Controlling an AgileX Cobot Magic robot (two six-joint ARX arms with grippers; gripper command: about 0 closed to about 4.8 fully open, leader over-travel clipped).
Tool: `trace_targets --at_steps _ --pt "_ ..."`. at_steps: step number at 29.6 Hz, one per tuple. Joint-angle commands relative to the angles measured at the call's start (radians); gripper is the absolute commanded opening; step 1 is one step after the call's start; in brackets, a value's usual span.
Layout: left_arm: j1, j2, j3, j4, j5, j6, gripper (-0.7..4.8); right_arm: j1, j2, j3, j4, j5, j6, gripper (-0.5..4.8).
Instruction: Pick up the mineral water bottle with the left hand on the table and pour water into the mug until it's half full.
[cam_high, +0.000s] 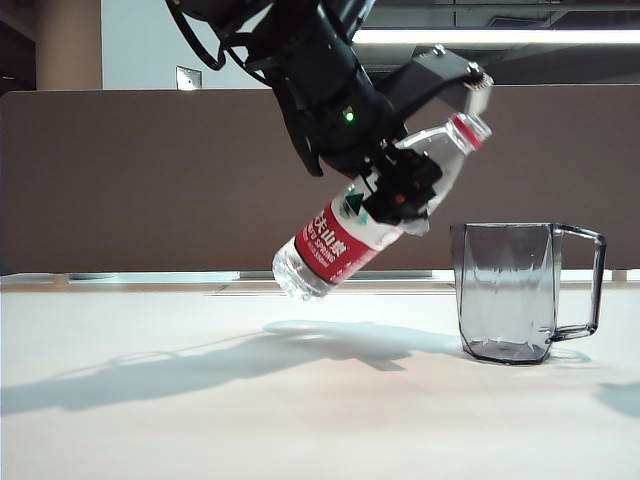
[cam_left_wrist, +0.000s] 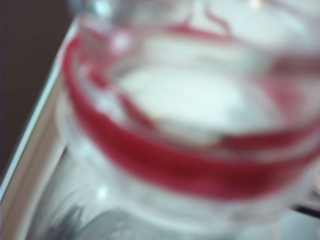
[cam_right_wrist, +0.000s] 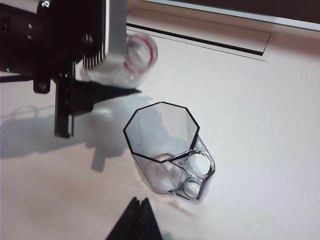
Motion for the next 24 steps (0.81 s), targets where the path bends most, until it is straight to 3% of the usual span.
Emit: trace_targets --at_steps 1,6,10,17,24 --pt "-0.012 -0.001 0.012 0.039 -0.013 0.043 2.76 0.0 -0.001 0.008 0.019 -0.004 -0.004 -0.02" --pt "-0.016 0.005 0.012 0.034 -0.047 0.058 2.76 0.0 -0.001 0.008 0.019 -0.004 -0.004 -0.02" --pt "-0.022 0.005 0.012 0.033 -0.099 0.148 2.76 0.0 -0.001 0.008 0.021 -0.003 -0.004 -0.02" --pt "-0.022 0.005 0.012 0.034 -0.117 0.222 2.76 0.0 -0.001 0.008 0.022 -0.004 -0.004 -0.02" --pt "-0.023 0.005 0.015 0.063 -0.164 0.246 2.76 0.0 -0.001 0.008 0.022 -0.003 -0.004 -0.02"
